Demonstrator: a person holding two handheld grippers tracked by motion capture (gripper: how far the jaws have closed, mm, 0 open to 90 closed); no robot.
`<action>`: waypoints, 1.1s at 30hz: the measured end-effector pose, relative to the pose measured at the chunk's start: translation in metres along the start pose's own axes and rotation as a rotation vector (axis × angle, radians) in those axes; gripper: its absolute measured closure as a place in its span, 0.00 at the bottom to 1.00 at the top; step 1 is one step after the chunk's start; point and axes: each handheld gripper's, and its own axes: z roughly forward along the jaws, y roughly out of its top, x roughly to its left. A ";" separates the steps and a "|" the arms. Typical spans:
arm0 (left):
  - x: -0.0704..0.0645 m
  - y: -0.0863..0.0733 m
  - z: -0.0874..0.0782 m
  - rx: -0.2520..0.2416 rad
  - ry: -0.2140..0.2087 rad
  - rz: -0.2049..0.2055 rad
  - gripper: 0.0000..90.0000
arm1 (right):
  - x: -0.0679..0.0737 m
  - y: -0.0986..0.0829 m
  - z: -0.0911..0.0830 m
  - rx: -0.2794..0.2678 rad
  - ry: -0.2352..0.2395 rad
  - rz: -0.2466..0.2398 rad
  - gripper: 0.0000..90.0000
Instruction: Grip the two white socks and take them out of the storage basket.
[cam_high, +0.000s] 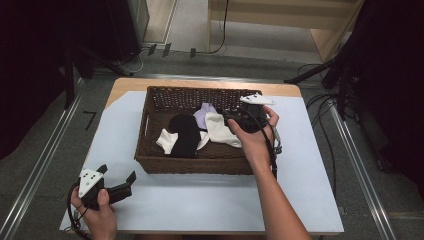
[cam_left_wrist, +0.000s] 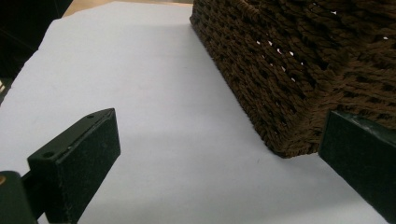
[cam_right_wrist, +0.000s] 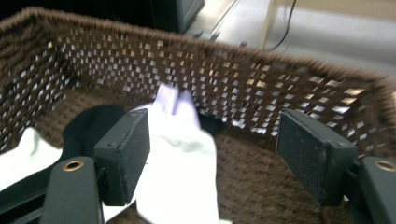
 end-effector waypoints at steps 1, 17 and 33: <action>0.000 0.000 0.000 0.000 0.000 -0.001 0.00 | 0.000 0.000 0.003 0.022 0.009 -0.001 0.29; 0.000 0.000 -0.001 -0.002 0.001 0.002 0.00 | 0.005 -0.022 0.046 0.265 0.073 0.042 0.42; 0.000 0.000 0.000 0.000 -0.002 -0.002 0.00 | 0.016 -0.036 0.074 0.467 0.121 0.058 0.43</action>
